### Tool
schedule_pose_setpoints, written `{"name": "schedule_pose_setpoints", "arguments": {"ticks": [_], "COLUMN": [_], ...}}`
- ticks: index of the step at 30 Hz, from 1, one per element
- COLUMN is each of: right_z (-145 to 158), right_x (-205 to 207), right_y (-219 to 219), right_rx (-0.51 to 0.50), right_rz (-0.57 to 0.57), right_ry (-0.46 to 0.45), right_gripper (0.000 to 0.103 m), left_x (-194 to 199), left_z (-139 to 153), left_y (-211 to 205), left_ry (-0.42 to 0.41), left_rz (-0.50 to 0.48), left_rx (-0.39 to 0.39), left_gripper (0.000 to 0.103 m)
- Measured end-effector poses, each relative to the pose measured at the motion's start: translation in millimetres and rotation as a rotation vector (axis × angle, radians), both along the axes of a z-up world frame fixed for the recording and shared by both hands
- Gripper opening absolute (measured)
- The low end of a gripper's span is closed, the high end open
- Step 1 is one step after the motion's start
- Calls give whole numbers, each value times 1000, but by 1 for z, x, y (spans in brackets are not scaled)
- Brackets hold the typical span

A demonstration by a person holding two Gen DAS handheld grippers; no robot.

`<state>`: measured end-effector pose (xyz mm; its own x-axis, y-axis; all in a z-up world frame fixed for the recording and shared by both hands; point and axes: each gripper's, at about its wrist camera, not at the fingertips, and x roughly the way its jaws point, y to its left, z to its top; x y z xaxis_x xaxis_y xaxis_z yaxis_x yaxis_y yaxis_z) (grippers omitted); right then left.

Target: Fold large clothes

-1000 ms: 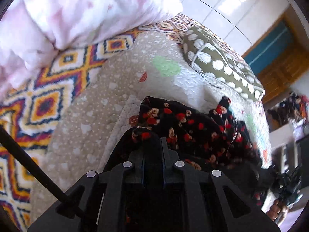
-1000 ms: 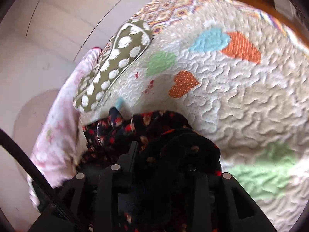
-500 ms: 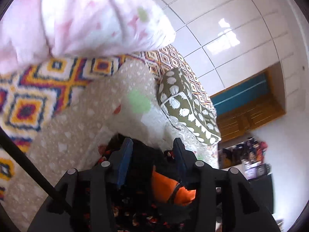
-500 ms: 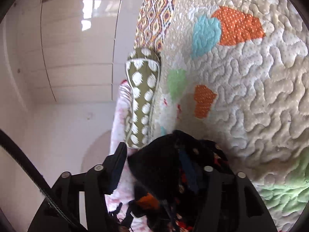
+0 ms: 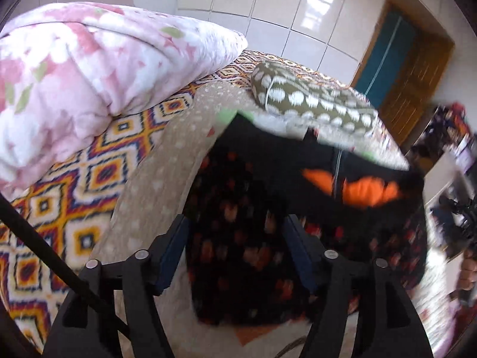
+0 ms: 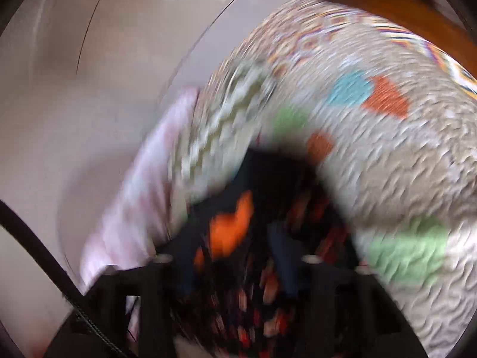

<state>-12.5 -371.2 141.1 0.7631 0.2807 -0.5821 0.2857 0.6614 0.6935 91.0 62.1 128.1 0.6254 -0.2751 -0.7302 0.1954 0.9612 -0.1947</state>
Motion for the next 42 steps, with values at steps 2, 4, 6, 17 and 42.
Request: {"name": "schedule_pose_setpoints", "arguments": {"ticks": [2,4,6,17,42], "right_z": [-8,-20,-30,-74,-60], "right_x": [10,25,47,233,233], "right_y": [50,96,129,186,352], "right_rx": [-102,-179,-270,-674,-737], "right_rz": [129,230,279,172,446], "right_ry": [63,114,160,419,319], "right_gripper": [26,25,25,25,10], "left_x": [-16,-22,-25,-35,-4], "left_z": [-18,-32,-41,-49,-45], "left_y": [-2,-4,-6,36,143], "left_ry": [-18,-20,-38,-98,-71], "left_rz": [14,10,5,-6,254], "left_rx": [29,46,57,-33,-123], "left_gripper": [67,67,67,73,73]}}
